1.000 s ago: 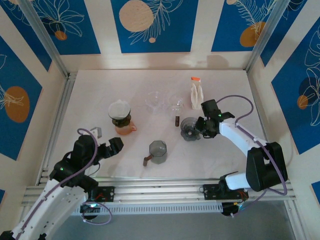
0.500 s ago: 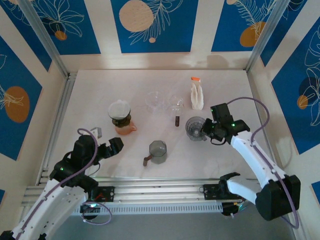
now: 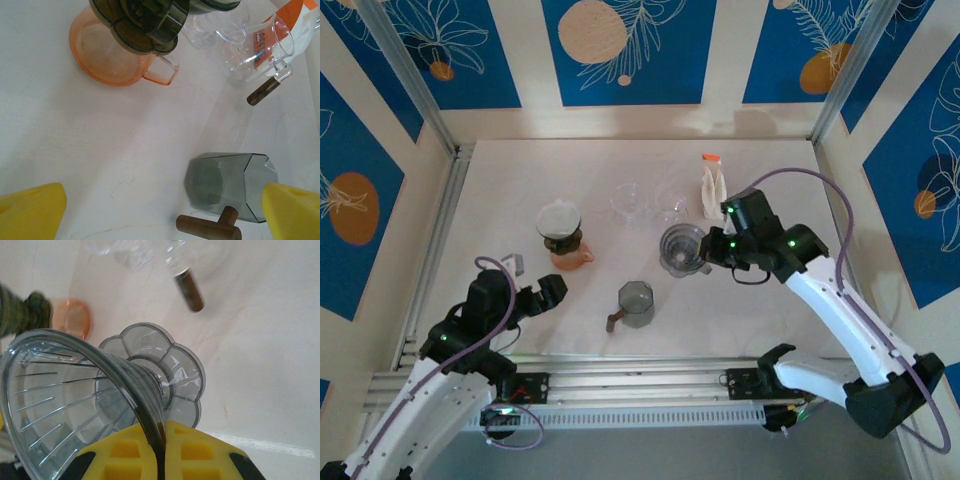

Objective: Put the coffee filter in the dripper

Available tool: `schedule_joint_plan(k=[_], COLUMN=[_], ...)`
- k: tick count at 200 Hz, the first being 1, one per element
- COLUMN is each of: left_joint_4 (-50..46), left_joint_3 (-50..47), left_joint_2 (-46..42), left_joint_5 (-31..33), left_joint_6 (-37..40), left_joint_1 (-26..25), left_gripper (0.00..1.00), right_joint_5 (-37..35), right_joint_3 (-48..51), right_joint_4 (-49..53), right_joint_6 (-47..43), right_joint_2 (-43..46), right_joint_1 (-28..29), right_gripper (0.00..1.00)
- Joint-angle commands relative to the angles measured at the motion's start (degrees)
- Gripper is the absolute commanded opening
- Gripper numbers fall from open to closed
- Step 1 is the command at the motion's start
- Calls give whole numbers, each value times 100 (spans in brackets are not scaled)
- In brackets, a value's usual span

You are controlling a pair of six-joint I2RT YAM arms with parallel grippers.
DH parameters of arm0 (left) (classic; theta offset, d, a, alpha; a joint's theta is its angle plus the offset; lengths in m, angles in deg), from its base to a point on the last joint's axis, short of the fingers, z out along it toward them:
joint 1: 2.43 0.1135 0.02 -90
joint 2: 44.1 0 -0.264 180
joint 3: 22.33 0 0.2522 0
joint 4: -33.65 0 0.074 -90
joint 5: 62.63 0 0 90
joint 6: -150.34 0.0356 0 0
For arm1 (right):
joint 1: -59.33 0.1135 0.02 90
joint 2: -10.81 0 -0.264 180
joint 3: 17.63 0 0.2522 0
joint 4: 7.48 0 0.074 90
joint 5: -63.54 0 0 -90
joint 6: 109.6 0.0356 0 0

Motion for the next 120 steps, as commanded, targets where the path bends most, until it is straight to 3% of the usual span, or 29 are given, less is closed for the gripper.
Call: schedule_joint_plan(k=[1,60,120], left_joint_4=[84,25,-10], left_joint_3=[1,-28,-35], left_joint_2=[19,-58,-89], left_joint_5=[-46,-46,-41], left_joint_6=[-86,-112,-103], left_joint_1=[36,37,35], left_gripper=[100,100,100], right_joint_5=[327,622,754], right_joint_3=[-308,-598,-590], right_joint_4=[298,137,-215], right_joint_6=[33,238,298], right_joint_2=[-220,-879,-1437], right_joint_1=[410,1209,1548], right_gripper=[0,0,0])
